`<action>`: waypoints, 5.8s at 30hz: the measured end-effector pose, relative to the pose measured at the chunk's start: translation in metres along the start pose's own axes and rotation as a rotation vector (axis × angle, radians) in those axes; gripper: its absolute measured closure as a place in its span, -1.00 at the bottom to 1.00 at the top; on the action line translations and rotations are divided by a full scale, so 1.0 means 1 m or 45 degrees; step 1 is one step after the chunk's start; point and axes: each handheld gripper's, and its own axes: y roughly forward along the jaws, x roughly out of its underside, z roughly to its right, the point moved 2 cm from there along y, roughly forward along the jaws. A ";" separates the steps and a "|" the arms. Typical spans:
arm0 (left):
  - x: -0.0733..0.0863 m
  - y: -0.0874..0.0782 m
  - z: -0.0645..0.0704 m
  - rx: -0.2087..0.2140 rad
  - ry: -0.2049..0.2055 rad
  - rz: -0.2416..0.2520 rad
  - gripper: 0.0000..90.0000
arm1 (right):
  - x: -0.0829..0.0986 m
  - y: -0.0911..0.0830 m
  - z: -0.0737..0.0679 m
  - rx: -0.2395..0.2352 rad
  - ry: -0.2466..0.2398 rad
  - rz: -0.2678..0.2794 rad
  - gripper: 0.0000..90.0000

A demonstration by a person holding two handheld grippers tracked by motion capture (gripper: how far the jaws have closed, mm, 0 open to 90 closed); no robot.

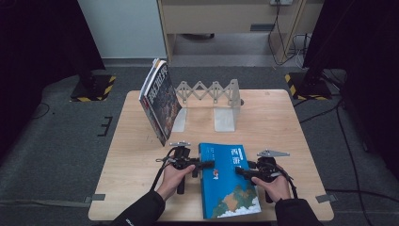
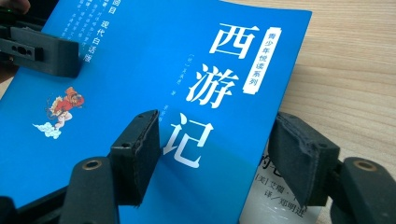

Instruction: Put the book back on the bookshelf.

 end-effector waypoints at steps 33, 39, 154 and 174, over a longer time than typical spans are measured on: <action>-0.019 -0.015 0.016 -0.046 0.103 0.006 0.14 | -0.003 -0.004 0.001 0.014 -0.023 0.046 -0.19; -0.024 -0.019 0.017 -0.045 0.123 0.011 0.16 | -0.002 -0.004 0.000 -0.004 0.015 0.055 -0.19; -0.036 0.000 0.016 -0.038 0.052 0.022 0.26 | -0.012 -0.002 0.002 -0.052 0.012 0.087 0.07; -0.054 -0.019 0.042 0.074 0.160 0.158 0.34 | -0.026 -0.014 -0.001 -0.120 0.025 0.303 0.07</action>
